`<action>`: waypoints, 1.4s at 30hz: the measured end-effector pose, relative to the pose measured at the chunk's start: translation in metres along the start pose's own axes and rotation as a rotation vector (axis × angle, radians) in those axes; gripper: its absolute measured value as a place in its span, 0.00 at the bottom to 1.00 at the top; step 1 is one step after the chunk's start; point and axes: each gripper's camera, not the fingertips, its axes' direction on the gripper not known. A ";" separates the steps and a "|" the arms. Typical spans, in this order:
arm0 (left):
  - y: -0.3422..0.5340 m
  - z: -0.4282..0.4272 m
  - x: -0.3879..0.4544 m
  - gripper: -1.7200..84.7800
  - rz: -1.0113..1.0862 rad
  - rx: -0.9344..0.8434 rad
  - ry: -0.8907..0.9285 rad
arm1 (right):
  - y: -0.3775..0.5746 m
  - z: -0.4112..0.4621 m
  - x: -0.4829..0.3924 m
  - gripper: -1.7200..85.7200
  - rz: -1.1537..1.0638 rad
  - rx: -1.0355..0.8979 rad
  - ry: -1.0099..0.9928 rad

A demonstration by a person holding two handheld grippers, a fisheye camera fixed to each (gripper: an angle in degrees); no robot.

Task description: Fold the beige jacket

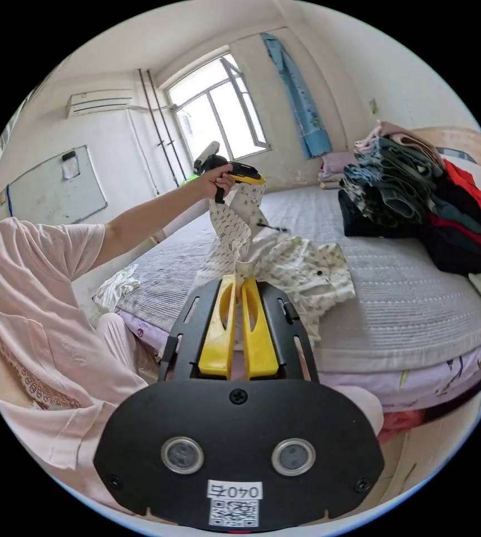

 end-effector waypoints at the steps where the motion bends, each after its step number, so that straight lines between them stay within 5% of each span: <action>1: -0.004 0.018 0.007 0.01 0.009 -0.014 0.002 | 0.007 -0.005 0.012 0.01 0.032 -0.008 0.025; 8: 0.012 0.248 -0.003 0.01 -0.057 -0.296 -0.117 | 0.025 0.012 0.044 0.01 0.107 -0.192 0.124; 10: 0.027 0.277 -0.018 0.01 -0.098 -0.332 -0.034 | 0.025 0.022 0.043 0.01 0.082 -0.250 0.140; 13: 0.042 0.290 -0.033 0.02 -0.225 -0.350 0.279 | 0.026 0.032 0.043 0.02 0.073 -0.308 0.114; 15: 0.054 0.279 -0.024 0.02 -0.279 -0.352 0.661 | 0.023 0.035 0.043 0.05 0.070 -0.342 0.093; 19: 0.089 0.195 0.026 0.01 0.032 -0.322 0.855 | 0.001 0.008 0.048 0.12 0.026 -0.386 0.209; 22: 0.160 0.104 0.032 0.01 0.294 -0.168 0.601 | -0.026 -0.024 0.055 0.13 -0.017 -0.238 0.357; 27: 0.351 0.066 -0.026 0.01 0.438 0.081 -0.355 | -0.090 0.028 0.084 0.14 -0.143 -0.225 0.030; 30: 0.446 0.101 -0.050 0.01 0.450 0.000 -0.614 | -0.131 0.102 0.110 0.15 -0.126 -0.357 -0.105; 33: 0.524 0.130 -0.040 0.01 0.559 -0.013 -0.783 | -0.159 0.165 0.130 0.15 -0.077 -0.489 -0.115; 38: 0.572 0.150 -0.025 0.01 0.633 -0.006 -0.712 | -0.177 0.221 0.152 0.07 0.066 -0.652 -0.284; 42: 0.572 0.160 -0.043 0.01 0.591 0.039 -0.712 | -0.187 0.175 0.146 0.01 0.051 -0.505 -0.282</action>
